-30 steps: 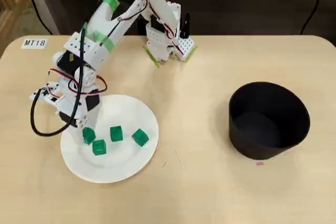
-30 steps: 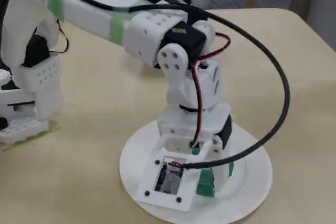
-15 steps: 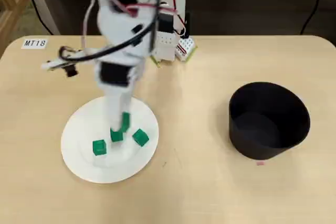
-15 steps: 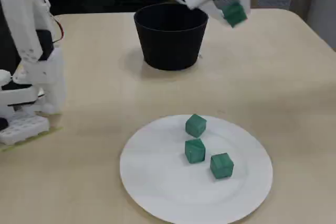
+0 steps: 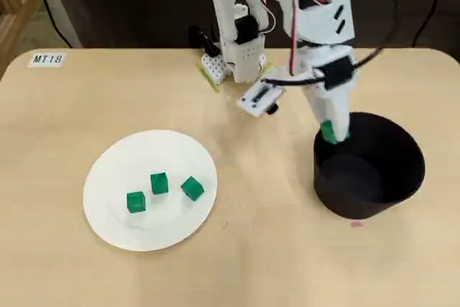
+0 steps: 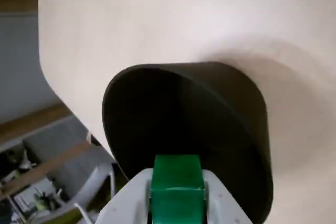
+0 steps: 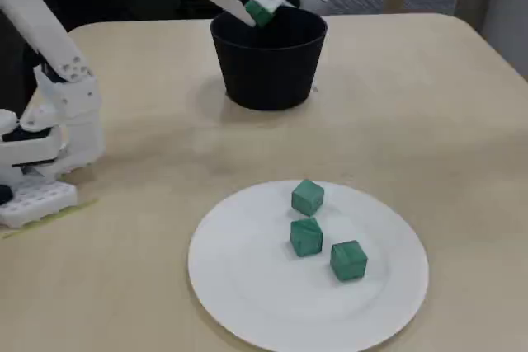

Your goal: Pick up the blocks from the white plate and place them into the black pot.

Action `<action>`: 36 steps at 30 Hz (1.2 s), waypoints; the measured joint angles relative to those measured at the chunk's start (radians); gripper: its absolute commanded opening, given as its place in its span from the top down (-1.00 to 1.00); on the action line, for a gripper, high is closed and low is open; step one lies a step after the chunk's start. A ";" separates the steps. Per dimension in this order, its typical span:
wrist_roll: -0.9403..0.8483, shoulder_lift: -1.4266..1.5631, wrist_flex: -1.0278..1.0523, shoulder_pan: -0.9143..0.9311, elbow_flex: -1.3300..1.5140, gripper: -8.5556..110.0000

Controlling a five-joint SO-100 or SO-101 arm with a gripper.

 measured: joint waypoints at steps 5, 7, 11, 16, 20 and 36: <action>-0.018 -0.072 -0.044 -0.052 0.000 0.90; -0.028 -0.107 -0.067 -0.074 0.000 0.90; -0.043 -0.166 -0.097 -0.072 -0.018 0.90; -0.074 -0.193 -0.106 -0.071 -0.063 0.46; -0.103 -0.193 -0.106 -0.049 -0.071 0.39; -0.175 -0.058 0.126 0.311 -0.118 0.90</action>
